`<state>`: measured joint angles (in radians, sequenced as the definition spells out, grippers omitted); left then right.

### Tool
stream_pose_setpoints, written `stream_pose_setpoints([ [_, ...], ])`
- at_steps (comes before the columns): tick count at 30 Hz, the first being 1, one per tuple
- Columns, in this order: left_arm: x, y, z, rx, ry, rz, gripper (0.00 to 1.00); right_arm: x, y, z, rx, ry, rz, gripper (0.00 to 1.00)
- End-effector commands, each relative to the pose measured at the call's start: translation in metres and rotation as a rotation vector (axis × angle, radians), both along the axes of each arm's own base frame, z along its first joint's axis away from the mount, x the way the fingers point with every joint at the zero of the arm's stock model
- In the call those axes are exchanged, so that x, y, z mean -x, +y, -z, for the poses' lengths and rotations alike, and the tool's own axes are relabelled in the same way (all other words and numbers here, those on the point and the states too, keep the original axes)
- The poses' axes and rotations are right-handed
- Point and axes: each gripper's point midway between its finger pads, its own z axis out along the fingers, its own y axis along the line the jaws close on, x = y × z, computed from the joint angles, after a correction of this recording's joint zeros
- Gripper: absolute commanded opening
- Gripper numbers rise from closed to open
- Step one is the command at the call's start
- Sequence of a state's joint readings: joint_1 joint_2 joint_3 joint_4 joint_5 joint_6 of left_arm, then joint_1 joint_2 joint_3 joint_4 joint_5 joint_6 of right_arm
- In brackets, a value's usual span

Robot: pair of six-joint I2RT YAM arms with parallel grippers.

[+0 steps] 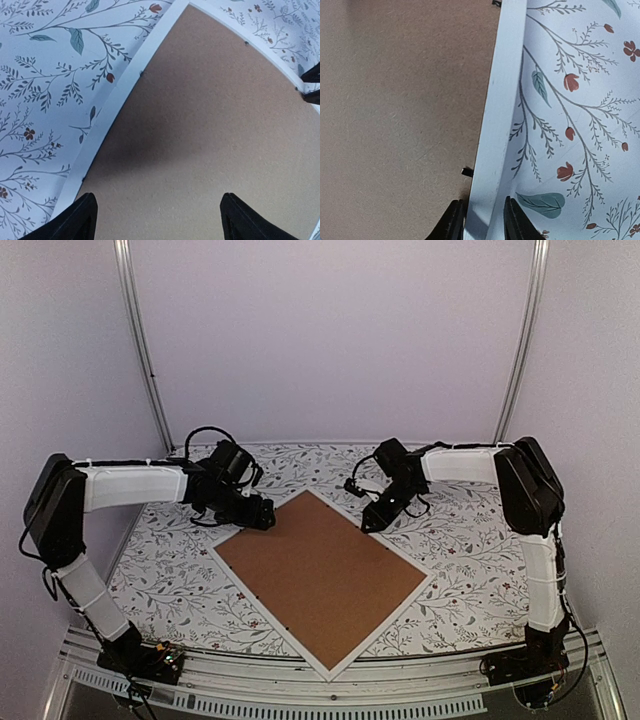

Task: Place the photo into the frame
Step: Rotate the photo frame at the center of the board.

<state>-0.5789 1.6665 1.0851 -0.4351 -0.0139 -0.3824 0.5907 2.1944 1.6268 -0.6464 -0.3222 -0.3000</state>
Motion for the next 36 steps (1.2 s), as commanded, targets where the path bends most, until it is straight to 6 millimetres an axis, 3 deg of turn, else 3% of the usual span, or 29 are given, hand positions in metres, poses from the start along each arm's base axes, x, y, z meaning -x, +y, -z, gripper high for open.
stream_pose_setpoints([
  [1, -0.027, 0.014, 0.016, -0.109, 0.011, 0.001, 0.88, -0.01, -0.008, 0.002, 0.02, -0.016, -0.041, 0.43],
  [6, -0.051, 0.03, 0.035, -0.165, 0.04, -0.022, 0.85, -0.02, -0.025, -0.022, 0.024, -0.081, 0.068, 0.68],
  [11, -0.064, 0.026, 0.052, -0.136, 0.077, 0.002, 0.78, -0.01, -0.05, -0.035, 0.017, -0.031, 0.253, 0.81],
  [18, -0.071, 0.021, 0.073, -0.117, 0.125, 0.008, 0.56, 0.031, -0.077, -0.057, -0.018, 0.043, 0.447, 0.84],
  [24, -0.076, 0.028, 0.091, -0.146, 0.148, -0.065, 0.24, 0.067, -0.101, -0.058, 0.007, 0.107, 0.545, 0.84],
  [29, -0.066, 0.049, 0.098, -0.147, 0.164, -0.164, 0.04, 0.09, -0.121, -0.054, 0.024, 0.149, 0.642, 0.87],
  [33, -0.045, 0.068, 0.097, -0.056, 0.181, -0.256, 0.0, 0.103, -0.131, -0.051, 0.008, 0.189, 0.705, 0.93],
  [36, -0.026, 0.065, 0.096, 0.033, 0.201, -0.273, 0.0, 0.108, -0.137, -0.048, 0.002, 0.199, 0.745, 0.95],
])
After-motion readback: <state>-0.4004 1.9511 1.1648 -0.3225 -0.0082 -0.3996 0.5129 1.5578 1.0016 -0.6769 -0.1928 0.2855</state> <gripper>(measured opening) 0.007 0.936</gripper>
